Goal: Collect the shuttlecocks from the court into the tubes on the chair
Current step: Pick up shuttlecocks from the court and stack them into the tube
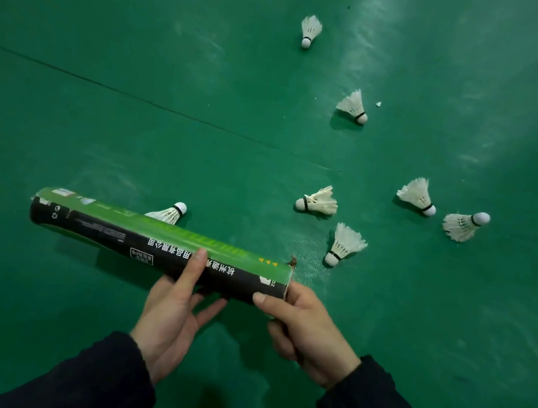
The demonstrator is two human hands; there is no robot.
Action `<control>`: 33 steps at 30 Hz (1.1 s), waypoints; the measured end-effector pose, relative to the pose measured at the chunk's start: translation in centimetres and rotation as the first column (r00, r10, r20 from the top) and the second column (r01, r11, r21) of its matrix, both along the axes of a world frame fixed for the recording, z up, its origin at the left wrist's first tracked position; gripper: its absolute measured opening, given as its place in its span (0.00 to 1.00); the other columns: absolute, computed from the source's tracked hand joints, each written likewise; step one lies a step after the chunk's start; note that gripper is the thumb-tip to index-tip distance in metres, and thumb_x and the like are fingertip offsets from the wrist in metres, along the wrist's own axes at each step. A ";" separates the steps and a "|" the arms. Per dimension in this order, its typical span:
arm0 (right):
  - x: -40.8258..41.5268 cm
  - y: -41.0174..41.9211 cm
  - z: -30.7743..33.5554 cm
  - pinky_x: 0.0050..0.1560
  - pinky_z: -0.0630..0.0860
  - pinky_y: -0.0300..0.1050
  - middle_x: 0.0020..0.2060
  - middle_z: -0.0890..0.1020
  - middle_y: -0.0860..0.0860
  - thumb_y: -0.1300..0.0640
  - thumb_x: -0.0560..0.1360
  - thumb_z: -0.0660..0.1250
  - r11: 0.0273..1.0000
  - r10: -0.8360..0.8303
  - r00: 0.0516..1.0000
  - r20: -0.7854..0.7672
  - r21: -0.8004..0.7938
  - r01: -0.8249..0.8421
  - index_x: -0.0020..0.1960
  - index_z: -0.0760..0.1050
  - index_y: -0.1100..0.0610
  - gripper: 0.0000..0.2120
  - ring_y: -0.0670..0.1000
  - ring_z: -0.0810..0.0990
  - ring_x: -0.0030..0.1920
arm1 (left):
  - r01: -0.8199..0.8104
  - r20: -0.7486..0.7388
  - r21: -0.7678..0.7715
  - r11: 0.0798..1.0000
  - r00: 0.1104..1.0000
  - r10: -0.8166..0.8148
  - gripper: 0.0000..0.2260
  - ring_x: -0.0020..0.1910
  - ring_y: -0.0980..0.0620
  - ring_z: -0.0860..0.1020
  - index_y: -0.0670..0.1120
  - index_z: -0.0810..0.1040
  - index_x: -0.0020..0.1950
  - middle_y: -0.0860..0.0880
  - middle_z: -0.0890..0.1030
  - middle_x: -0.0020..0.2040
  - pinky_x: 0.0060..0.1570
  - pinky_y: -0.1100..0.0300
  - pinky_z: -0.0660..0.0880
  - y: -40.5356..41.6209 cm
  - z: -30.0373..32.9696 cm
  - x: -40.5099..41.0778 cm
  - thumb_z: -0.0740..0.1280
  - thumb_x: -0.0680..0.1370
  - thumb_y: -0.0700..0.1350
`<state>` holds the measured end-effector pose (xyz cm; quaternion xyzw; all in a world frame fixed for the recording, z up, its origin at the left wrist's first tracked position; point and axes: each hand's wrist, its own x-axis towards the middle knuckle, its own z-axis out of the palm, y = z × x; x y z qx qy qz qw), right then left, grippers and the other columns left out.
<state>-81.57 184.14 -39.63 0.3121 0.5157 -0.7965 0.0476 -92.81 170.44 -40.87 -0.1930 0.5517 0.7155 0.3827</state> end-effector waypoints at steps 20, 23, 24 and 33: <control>2.8 4.4 -0.2 0.40 0.76 0.46 0.37 0.83 0.54 0.64 0.75 0.74 0.827 -0.250 0.944 -0.216 0.459 0.324 0.49 0.84 0.53 0.07 0.50 0.76 0.37 | -0.133 0.036 0.004 0.991 0.990 0.133 0.26 0.61 0.46 0.82 0.44 0.76 0.69 0.44 0.84 0.62 0.45 0.53 0.84 -0.5 -0.2 -1.0 0.72 0.75 0.56; 2.4 1.0 -0.3 0.32 0.71 0.46 0.26 0.74 0.46 0.59 0.75 0.69 0.884 0.034 0.995 -0.095 0.466 0.014 0.54 0.82 0.41 0.15 0.48 0.72 0.28 | -0.109 0.048 0.012 0.994 0.993 0.109 0.27 0.60 0.46 0.83 0.43 0.76 0.70 0.44 0.85 0.61 0.46 0.53 0.83 0.1 0.1 -0.5 0.71 0.76 0.56; 2.2 0.7 -0.4 0.29 0.69 0.44 0.25 0.72 0.46 0.59 0.75 0.66 0.893 0.103 0.993 -0.049 0.444 -0.071 0.55 0.80 0.38 0.18 0.47 0.70 0.24 | -0.099 0.046 0.017 0.995 0.994 0.099 0.28 0.59 0.46 0.84 0.42 0.75 0.70 0.44 0.85 0.61 0.45 0.54 0.83 0.1 0.2 -0.4 0.71 0.76 0.56; 0.5 0.4 0.8 0.31 0.73 0.34 0.31 0.83 0.42 0.61 0.78 0.72 0.931 0.038 0.991 -0.131 0.364 0.013 0.58 0.79 0.50 0.11 0.41 0.78 0.28 | -0.048 -0.014 0.055 0.997 0.999 0.049 0.29 0.61 0.47 0.82 0.41 0.74 0.73 0.45 0.84 0.63 0.44 0.55 0.82 0.3 1.1 -0.1 0.70 0.77 0.56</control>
